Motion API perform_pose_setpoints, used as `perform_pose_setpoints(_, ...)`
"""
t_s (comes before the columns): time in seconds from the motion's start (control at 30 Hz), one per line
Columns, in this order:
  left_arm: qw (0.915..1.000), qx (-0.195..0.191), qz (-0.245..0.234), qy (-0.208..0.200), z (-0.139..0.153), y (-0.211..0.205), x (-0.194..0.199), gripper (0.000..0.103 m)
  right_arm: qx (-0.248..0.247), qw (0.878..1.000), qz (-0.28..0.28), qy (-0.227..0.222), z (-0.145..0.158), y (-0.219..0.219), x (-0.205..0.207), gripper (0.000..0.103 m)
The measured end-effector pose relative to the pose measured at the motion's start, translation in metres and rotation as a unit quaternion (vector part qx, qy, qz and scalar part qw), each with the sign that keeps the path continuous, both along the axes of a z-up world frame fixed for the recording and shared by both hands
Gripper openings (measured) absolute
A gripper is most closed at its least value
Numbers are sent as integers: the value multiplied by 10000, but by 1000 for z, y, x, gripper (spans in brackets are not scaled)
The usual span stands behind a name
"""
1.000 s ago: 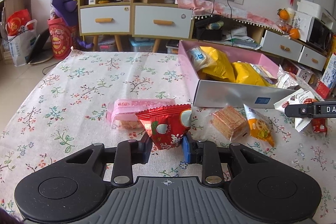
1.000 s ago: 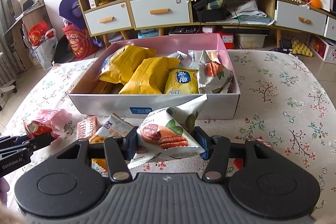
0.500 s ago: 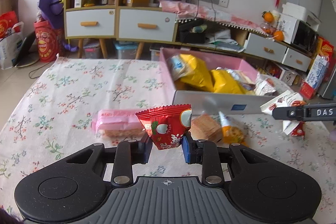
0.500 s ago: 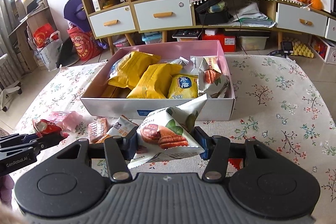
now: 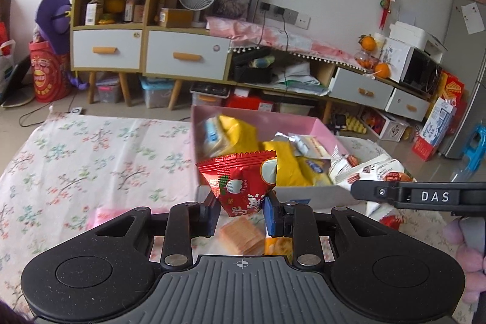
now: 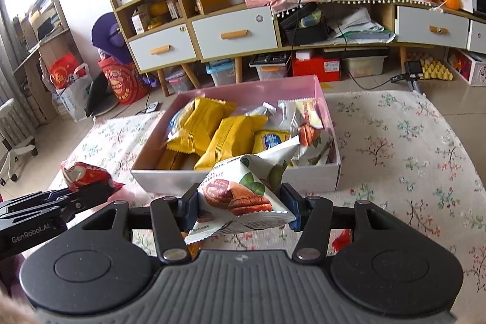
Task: Organize snacks
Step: 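Lift both held snacks and carry them over the pink box, then open both tools to drop the red snack and pecan pack into the box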
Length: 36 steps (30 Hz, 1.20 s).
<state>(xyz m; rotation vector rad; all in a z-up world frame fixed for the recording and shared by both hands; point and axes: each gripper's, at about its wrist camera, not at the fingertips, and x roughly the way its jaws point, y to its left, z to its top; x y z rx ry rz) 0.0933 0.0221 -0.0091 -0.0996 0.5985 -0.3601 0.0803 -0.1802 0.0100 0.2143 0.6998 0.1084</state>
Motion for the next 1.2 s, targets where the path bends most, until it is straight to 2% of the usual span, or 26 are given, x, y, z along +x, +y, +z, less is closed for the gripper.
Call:
perform_pose_setpoints(0.2,9998,167,-47,25,-1,-20,27,27,-191,9996,-77,-199,1,0,13,51)
perform_pose_setpoints(0.5,9989,425,-65,189,-13,-34,60,27,-150,9988,-70,-457,0,-7,40,51)
perform_pose_setpoints(1.13,9969,621,59,480,-38,-33,90,28,-807,9961,-93,-339,-12,2,81,51)
perform_pose_setpoints(1.2,9969,638,37,466,-37,-33,90,32,-795,9963,-99,-325,-12,1,82,52)
